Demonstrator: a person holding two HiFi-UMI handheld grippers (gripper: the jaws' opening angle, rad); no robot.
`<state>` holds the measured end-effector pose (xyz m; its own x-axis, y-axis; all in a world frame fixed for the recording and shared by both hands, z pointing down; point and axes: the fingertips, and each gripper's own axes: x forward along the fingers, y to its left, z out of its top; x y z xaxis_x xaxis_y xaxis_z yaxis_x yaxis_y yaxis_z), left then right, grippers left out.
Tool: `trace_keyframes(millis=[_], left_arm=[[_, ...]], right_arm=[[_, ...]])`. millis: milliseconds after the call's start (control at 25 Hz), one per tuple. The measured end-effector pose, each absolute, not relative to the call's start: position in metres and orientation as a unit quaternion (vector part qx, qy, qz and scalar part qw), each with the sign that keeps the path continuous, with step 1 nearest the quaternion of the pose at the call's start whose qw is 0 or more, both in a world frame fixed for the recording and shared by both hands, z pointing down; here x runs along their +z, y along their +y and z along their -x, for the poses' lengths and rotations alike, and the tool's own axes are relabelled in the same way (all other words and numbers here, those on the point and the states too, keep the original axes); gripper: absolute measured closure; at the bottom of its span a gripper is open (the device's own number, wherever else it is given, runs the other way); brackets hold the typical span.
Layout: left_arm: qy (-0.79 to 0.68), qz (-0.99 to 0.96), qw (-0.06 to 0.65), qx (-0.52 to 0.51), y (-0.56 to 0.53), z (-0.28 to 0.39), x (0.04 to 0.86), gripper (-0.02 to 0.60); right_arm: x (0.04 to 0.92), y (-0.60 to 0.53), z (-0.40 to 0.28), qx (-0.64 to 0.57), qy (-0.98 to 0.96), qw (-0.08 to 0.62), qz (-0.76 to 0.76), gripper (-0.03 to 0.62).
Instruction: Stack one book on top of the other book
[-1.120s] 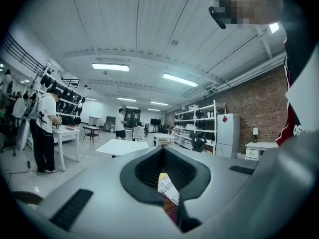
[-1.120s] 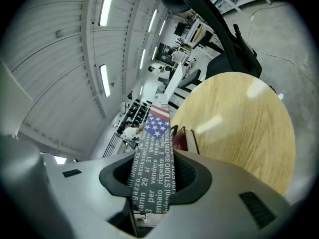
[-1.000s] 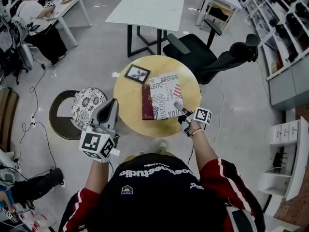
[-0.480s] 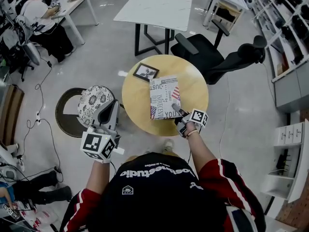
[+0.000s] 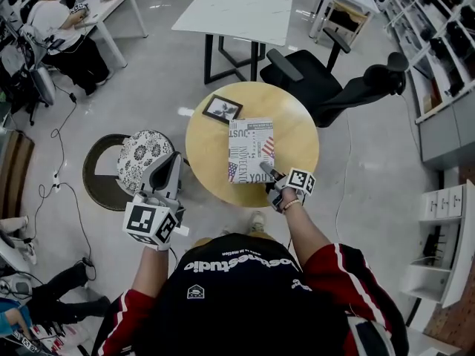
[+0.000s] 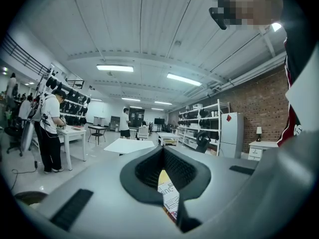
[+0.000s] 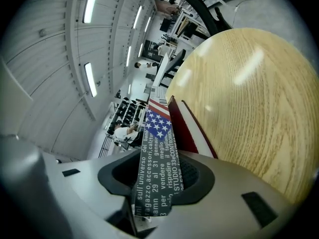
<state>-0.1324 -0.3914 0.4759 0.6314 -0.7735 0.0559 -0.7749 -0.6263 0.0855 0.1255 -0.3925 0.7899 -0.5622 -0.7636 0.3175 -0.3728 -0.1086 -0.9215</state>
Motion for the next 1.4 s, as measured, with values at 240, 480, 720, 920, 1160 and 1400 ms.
trace_keyframes(millis=[240, 480, 720, 920, 1160, 1400], left_arm=[[-0.432, -0.901, 0.045, 0.004, -0.392, 0.131, 0.472, 0.566], [-0.433, -0.9, 0.043, -0.002, -0.39, 0.125, 0.467, 0.566], [-0.43, -0.902, 0.04, -0.002, -0.389, 0.114, 0.464, 0.566], [-0.434, -0.9, 0.042, -0.001, -0.39, 0.114, 0.465, 0.566], [-0.441, -0.897, 0.044, -0.006, -0.394, 0.115, 0.468, 0.566], [-0.439, -0.897, 0.045, -0.011, -0.406, 0.109, 0.464, 0.566]], right_arm=[[0.798, -0.39, -0.135, -0.529, 0.68, 0.022, 0.507, 0.32], [0.8, -0.385, -0.146, -0.453, 0.703, -0.099, 0.539, 0.289], [0.791, -0.389, -0.143, -0.446, 0.719, -0.093, 0.524, 0.29], [0.787, -0.396, -0.141, -0.449, 0.721, -0.088, 0.52, 0.29], [0.778, -0.403, -0.157, -0.43, 0.723, -0.091, 0.533, 0.29], [0.753, -0.408, -0.192, -0.407, 0.715, -0.088, 0.561, 0.29]])
